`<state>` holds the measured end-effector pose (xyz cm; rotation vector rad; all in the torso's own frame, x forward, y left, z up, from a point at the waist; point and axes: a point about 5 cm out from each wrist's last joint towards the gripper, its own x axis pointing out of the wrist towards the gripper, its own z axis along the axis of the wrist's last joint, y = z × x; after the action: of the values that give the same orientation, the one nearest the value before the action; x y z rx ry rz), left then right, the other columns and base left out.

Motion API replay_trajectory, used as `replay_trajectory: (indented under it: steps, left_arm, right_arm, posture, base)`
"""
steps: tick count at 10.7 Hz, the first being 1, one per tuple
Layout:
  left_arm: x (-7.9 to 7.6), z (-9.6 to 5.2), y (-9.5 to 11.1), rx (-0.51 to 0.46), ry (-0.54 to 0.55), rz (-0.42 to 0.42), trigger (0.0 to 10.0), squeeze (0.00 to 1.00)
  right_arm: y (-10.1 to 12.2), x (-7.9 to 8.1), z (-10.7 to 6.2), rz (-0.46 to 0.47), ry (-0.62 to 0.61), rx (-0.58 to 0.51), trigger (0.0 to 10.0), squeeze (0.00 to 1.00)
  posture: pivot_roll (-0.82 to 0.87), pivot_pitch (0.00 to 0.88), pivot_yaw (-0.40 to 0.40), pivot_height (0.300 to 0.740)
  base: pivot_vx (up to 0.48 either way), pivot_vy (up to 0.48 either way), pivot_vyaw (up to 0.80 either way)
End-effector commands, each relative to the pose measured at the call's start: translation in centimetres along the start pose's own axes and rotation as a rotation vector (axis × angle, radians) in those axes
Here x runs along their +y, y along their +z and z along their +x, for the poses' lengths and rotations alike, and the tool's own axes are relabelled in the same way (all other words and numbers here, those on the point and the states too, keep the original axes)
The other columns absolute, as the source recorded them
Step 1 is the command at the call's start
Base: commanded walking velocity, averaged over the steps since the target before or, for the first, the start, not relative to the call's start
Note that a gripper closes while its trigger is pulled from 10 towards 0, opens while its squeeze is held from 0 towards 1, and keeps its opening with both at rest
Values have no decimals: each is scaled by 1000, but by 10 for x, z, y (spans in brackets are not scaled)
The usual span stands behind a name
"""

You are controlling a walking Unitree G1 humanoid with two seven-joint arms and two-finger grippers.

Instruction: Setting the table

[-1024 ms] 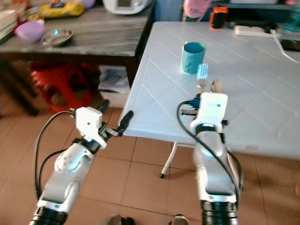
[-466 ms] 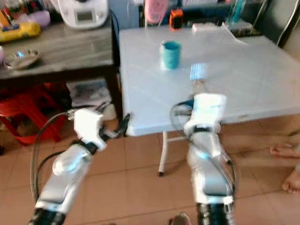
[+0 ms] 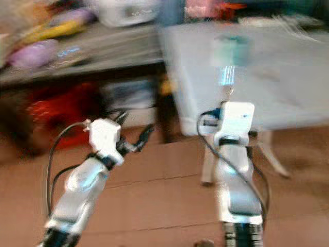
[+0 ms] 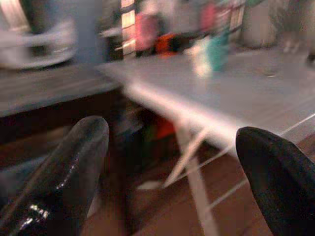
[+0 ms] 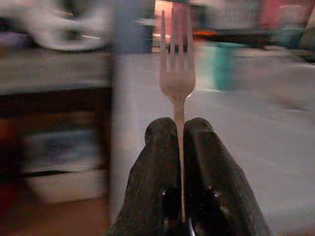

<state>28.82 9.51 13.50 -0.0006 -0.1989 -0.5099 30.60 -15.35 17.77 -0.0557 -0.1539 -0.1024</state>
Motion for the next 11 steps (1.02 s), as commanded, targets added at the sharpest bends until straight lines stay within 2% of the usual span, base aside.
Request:
replay_trajectory:
  steps: [1, 4, 9, 11]
  left_arm:
    - [-2, 2, 4, -18, 2, -2, 10000, 0]
    - [-4, 2, 2, -15, 5, -12, 10000, 0]
    - [-7, 0, 5, -30, -50, -19, 10000, 0]
    - [-8, 0, 6, -33, -65, -30, 10000, 0]
  right_arm:
    - [9, -4, 2, 2, -11, -37, 10000, 0]
    - [8, -5, 2, 2, -12, -38, 10000, 0]
    - [9, -6, 1, -7, -19, -49, 10000, 0]
    - [8, -5, 0, -10, -18, -49, 10000, 0]
  posture:
    - [-145, 108, 92, 740]
    - [-146, 112, 88, 740]
    - [-143, 119, 97, 740]
    - [-147, 121, 98, 740]
  base:
    - [0, 480, 469]
    - [0, 451, 0]
    - [0, 0, 0]
    - [304, 0, 0]
